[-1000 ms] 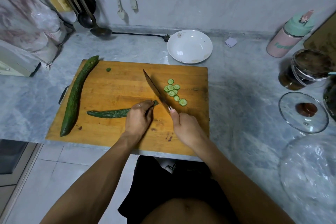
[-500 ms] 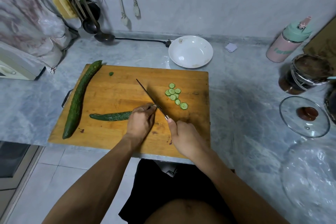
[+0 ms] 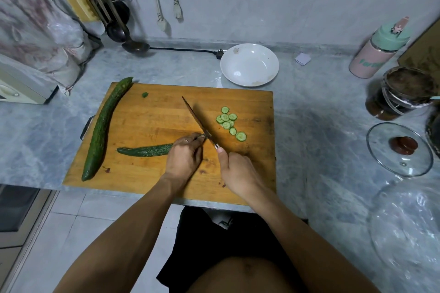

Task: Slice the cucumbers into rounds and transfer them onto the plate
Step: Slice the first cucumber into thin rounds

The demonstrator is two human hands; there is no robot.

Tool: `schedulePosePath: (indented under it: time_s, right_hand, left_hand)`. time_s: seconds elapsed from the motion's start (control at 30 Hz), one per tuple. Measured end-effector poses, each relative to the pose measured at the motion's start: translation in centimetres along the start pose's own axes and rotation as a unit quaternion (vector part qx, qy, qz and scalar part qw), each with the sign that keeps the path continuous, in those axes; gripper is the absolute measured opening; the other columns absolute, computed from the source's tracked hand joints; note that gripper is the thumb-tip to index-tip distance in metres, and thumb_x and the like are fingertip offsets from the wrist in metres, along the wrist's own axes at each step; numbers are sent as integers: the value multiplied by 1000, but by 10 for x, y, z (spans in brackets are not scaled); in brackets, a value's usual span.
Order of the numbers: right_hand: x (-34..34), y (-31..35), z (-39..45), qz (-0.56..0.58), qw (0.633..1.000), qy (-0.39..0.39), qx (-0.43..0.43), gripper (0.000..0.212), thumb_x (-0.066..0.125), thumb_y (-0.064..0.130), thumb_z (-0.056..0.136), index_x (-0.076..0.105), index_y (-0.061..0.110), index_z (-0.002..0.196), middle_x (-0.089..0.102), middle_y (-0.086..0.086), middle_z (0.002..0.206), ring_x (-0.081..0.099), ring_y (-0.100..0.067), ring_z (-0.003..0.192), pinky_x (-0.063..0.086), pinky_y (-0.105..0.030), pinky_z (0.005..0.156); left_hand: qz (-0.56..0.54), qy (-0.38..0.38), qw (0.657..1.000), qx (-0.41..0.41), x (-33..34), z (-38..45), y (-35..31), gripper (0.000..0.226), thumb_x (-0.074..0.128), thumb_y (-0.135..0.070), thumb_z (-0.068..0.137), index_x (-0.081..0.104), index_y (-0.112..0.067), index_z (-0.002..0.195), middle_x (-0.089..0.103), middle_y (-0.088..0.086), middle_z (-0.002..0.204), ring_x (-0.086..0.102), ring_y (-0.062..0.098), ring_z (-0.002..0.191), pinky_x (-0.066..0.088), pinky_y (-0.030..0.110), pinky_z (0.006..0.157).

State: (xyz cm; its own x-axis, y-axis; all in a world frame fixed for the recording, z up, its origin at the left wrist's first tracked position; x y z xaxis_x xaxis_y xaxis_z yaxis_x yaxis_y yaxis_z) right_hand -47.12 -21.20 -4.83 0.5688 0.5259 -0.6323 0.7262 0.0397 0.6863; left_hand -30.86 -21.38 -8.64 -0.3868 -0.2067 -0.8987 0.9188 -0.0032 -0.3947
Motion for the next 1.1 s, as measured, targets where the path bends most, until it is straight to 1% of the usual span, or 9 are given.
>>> schedulePosePath:
  time_s: [0.1,0.27,0.4,0.7,0.8,0.87,0.93,1.03,1.1]
  right_hand:
    - [-6,-2,-3,-3,1000,2,-6,60,19,47,106,51,15,66,54,-1,62,53,-17,58,35,-30,59]
    - [-4,0,-9,-4,1000,1,-16,62,17,52,104,57,13,78,65,-9,81,61,-25,77,42,-32,66]
    - [0,3,-12,-17,1000,3,-15,60,18,53,104,54,14,76,64,-9,78,61,-27,75,43,-34,65]
    - [10,10,0,0,1000,12,15,60,19,53,104,49,16,69,56,-4,70,55,-22,63,37,-31,57]
    - [9,8,0,5,1000,5,19,62,19,53,104,52,14,69,59,-6,71,58,-23,65,42,-31,58]
    - [6,7,0,17,1000,0,16,64,19,53,104,55,12,70,63,-8,73,63,-26,70,48,-34,62]
    - [2,6,2,24,1000,-5,14,65,19,51,105,58,10,71,63,-9,72,63,-27,71,51,-35,65]
    - [-5,1,2,20,1000,-8,14,67,18,49,105,56,10,66,58,-5,63,58,-23,64,42,-31,58]
    - [-11,-7,2,8,1000,-17,23,70,16,51,105,59,10,68,58,-4,63,58,-22,64,40,-30,60]
  left_hand:
    - [-21,1,1000,-6,-5,1,2,29,65,-7,84,74,-12,111,71,7,116,69,29,99,58,35,82]
    - [-34,0,999,-17,-6,-1,4,25,67,-8,85,75,-12,109,70,9,117,69,29,99,57,36,85]
    - [-30,1,999,-16,-6,0,4,25,65,-9,86,75,-13,108,71,7,116,69,28,99,56,32,85]
    - [-26,-11,999,-19,-7,-1,-2,21,68,-1,81,76,-8,99,74,11,101,70,31,82,55,31,68]
    - [-21,-19,1000,12,-10,-3,2,26,63,-4,85,73,-7,109,71,9,110,66,30,96,54,35,82]
    - [9,-27,999,38,-11,-8,10,28,60,-11,86,73,-10,112,70,7,109,63,28,98,51,39,89]
    - [21,-24,999,29,-13,-11,15,29,59,-15,86,73,-13,111,71,5,108,65,30,93,53,39,84]
    - [26,-20,999,23,-14,-11,8,28,63,-12,86,73,-14,111,71,4,107,67,30,90,55,36,75]
    - [27,-20,999,17,-13,-13,0,27,68,-11,86,73,-15,112,71,3,108,66,28,92,54,35,73]
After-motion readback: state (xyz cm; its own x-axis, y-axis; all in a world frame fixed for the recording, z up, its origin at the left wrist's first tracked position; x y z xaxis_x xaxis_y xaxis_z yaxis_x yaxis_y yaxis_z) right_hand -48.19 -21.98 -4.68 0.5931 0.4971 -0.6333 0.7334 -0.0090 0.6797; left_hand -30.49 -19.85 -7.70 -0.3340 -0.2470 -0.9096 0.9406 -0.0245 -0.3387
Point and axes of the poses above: each hand's wrist, its own z-axis towards the middle knuckle, its own x-axis out of the palm, y = z × x, the point moved 6 cm from there along z, towards the middle knuckle
